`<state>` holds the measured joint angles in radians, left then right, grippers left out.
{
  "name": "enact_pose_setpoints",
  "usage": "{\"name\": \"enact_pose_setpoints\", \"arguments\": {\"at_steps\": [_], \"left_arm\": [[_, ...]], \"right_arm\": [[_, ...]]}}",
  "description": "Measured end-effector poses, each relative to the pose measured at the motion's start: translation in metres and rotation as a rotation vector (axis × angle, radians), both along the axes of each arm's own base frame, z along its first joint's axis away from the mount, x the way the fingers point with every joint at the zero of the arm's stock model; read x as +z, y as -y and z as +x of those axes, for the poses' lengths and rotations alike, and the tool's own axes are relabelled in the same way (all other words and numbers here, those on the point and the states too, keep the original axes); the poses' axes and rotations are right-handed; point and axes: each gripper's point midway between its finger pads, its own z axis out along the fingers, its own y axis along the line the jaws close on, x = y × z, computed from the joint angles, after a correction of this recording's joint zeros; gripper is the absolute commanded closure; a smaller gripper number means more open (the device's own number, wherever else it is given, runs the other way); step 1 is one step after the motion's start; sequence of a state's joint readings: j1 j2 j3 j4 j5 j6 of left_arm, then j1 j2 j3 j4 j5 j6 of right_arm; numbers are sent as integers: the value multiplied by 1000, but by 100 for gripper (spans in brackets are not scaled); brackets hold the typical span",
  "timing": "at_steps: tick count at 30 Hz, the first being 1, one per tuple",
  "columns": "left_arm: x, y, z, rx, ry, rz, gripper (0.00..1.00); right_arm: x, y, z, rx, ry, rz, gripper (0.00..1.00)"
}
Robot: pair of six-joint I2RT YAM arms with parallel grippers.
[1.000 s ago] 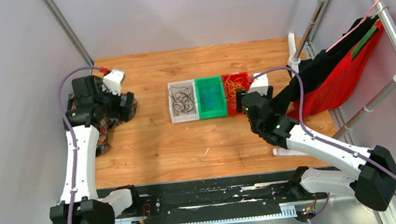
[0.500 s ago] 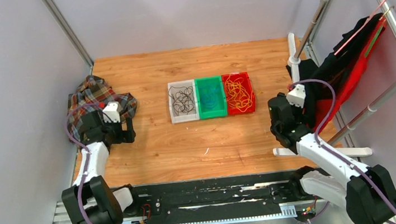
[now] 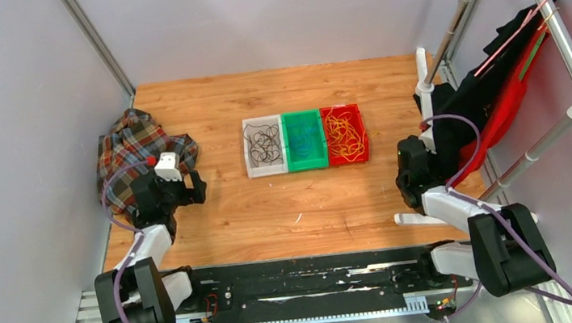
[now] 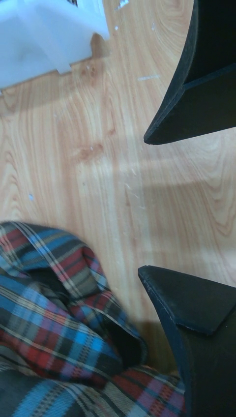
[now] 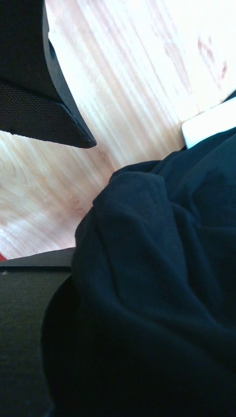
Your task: Untangle the cables
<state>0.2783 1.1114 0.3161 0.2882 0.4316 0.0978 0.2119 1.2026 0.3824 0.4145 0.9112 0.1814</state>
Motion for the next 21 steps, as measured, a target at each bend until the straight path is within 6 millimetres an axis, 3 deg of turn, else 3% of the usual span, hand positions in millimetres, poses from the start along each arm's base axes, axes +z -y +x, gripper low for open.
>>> {"name": "enact_pose_setpoints", "arguments": {"at_steps": [4, 9, 14, 21], "left_arm": [[9, 16, 9, -25, 60, 15, 2], [12, 24, 20, -21, 87, 6, 2], [8, 25, 30, 12, 91, 7, 2], [19, 20, 48, 49, 189, 31, 2]], "right_arm": [[-15, 13, -5, -9, -16, 14, 26], [-16, 23, 3, -15, 32, 50, 26], [-29, 17, 16, 34, 1, 73, 26], [-23, 5, 28, 139, 31, 79, 26]]}}
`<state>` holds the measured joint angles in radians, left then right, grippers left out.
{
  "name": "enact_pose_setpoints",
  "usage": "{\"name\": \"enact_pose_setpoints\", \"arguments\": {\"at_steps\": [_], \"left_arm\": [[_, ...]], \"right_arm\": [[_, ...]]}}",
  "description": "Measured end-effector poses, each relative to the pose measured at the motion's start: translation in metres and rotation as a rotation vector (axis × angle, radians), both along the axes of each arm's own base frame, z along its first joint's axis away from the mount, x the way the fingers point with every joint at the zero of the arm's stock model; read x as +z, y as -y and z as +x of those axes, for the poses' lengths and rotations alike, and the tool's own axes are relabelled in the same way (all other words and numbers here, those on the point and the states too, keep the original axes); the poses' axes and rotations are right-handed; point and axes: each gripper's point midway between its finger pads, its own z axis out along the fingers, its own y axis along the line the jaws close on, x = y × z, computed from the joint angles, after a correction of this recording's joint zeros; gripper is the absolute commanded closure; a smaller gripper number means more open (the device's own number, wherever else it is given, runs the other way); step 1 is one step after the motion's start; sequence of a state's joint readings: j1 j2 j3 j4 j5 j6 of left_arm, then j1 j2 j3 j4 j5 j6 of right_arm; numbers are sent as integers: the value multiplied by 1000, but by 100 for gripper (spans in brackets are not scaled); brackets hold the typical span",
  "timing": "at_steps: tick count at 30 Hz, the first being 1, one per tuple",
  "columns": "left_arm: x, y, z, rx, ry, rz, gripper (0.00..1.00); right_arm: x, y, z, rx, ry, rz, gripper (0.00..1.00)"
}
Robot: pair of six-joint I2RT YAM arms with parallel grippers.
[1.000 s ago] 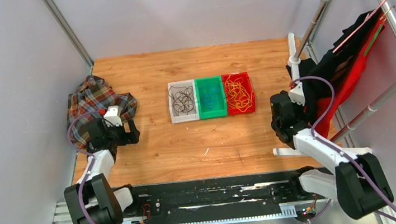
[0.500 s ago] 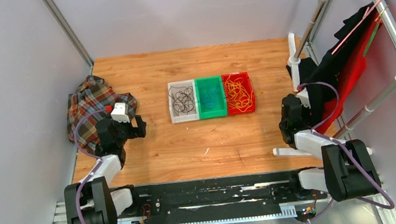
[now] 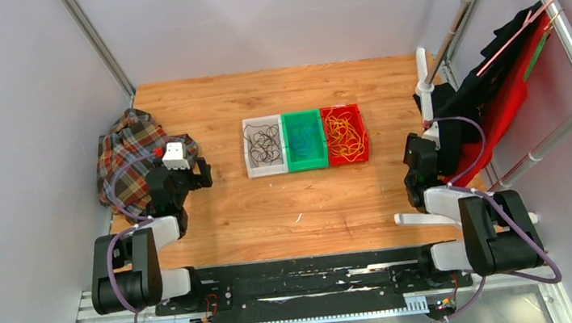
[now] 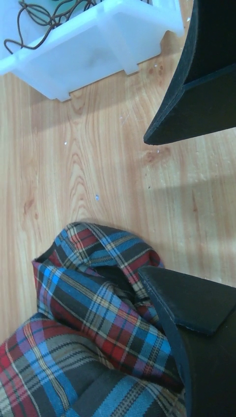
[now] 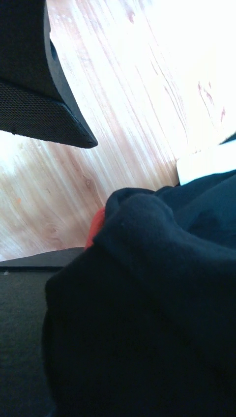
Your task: Untangle the cables
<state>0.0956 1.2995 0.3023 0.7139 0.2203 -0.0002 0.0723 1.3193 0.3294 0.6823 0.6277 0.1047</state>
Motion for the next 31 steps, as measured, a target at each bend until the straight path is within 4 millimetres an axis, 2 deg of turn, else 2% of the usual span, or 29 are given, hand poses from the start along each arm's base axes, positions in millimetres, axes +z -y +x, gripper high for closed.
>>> {"name": "enact_pose_setpoints", "arguments": {"at_steps": [3, 6, 9, 11, 16, 31], "left_arm": [[1, 7, 0, -15, 37, 22, 2], [-1, 22, -6, -55, 92, 57, 2], [-14, 25, -16, -55, 73, 75, 2], [-10, 22, -13, -37, 88, 84, 2], [-3, 18, -9, -10, 118, 91, 2], [1, 15, -8, 5, 134, 94, 2]], "right_arm": [[-2, -6, -1, 54, 8, -7, 26], [-7, -23, 7, 188, 15, -16, 24], [-26, -39, 2, 290, -1, -50, 24], [-35, -43, -1, 315, -32, -58, 24], [-19, -43, 10, 314, 27, -61, 23], [-16, -43, 11, 316, 42, -62, 23]]}}
